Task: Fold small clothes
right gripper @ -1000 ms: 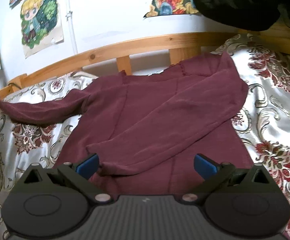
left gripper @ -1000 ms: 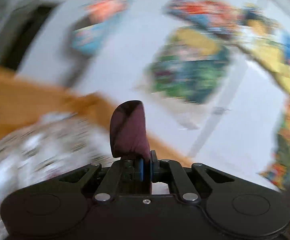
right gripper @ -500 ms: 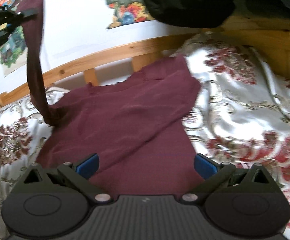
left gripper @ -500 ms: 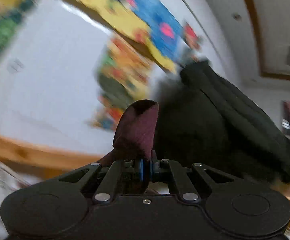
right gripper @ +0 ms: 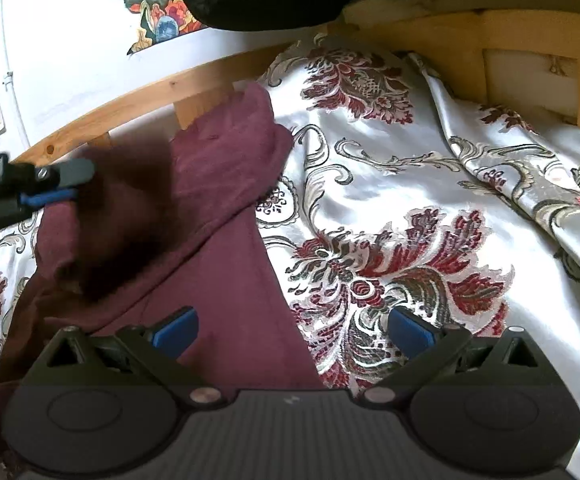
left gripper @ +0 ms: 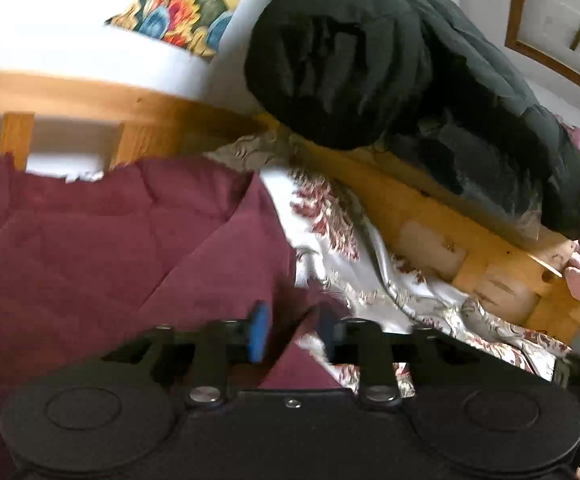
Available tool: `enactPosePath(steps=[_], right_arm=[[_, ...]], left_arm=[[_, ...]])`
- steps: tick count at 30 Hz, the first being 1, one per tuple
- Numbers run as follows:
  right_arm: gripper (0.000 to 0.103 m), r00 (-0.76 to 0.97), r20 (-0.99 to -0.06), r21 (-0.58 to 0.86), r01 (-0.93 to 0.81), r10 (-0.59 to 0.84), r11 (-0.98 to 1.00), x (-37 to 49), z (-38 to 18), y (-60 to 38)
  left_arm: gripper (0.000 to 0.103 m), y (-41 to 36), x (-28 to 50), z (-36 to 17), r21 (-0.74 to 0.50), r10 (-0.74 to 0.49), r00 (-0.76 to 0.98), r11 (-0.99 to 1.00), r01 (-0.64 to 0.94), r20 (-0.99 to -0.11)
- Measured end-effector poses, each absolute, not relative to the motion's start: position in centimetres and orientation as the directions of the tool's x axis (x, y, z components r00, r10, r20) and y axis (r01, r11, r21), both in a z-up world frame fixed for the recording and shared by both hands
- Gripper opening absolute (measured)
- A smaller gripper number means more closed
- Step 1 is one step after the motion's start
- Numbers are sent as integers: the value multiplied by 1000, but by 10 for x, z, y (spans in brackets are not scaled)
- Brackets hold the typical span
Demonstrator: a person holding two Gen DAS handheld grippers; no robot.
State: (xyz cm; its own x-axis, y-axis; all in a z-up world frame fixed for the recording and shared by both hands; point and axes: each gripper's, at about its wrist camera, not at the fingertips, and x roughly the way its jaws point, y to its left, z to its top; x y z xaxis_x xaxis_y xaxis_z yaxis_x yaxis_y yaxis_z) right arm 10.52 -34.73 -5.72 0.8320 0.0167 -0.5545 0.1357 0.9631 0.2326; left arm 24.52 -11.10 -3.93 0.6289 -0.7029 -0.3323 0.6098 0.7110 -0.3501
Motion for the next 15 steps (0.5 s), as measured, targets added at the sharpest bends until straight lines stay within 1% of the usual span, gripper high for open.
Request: enactPosePath(steps=[1,2,4,5,7,9,11,12,15], right_arm=[[103,834,-551,232,129,21,964,106,-57,-346],[103,837,-547,232,123,25,965,107,-56,-344],[103,842,-539,232,110,34,966,107,-53,-341],[103,843,-536,233,101,41,967,108,-52,-339],[103,845,-532,234,80,58,969,109,-51,-335],[103,842,-535,230,70,66,971,111,-50,-332],[103,837,-541,232,63,75,971,113,-51,-328],[103,835,-545,231,61,77,971,114,-51,-326],[103,827,-557,218,49,83,975,116,-51,-319]], left_arm=[[56,-104,242,-41,-358,-704,627,710,606,-334],[65,-96,242,-42,-366,-700,630,713,598,-335],[70,-76,240,-37,-370,-679,652,732,572,-336],[70,-65,239,-34,-364,-657,671,751,550,-343],[70,-41,240,-33,-340,-574,732,815,469,-368],[66,-17,248,-38,-315,-440,799,890,329,-409],[54,7,259,-41,-310,-302,843,935,171,-445],[53,21,265,-44,-330,-257,852,938,106,-456],[47,53,283,-51,-405,-206,859,914,-2,-468]])
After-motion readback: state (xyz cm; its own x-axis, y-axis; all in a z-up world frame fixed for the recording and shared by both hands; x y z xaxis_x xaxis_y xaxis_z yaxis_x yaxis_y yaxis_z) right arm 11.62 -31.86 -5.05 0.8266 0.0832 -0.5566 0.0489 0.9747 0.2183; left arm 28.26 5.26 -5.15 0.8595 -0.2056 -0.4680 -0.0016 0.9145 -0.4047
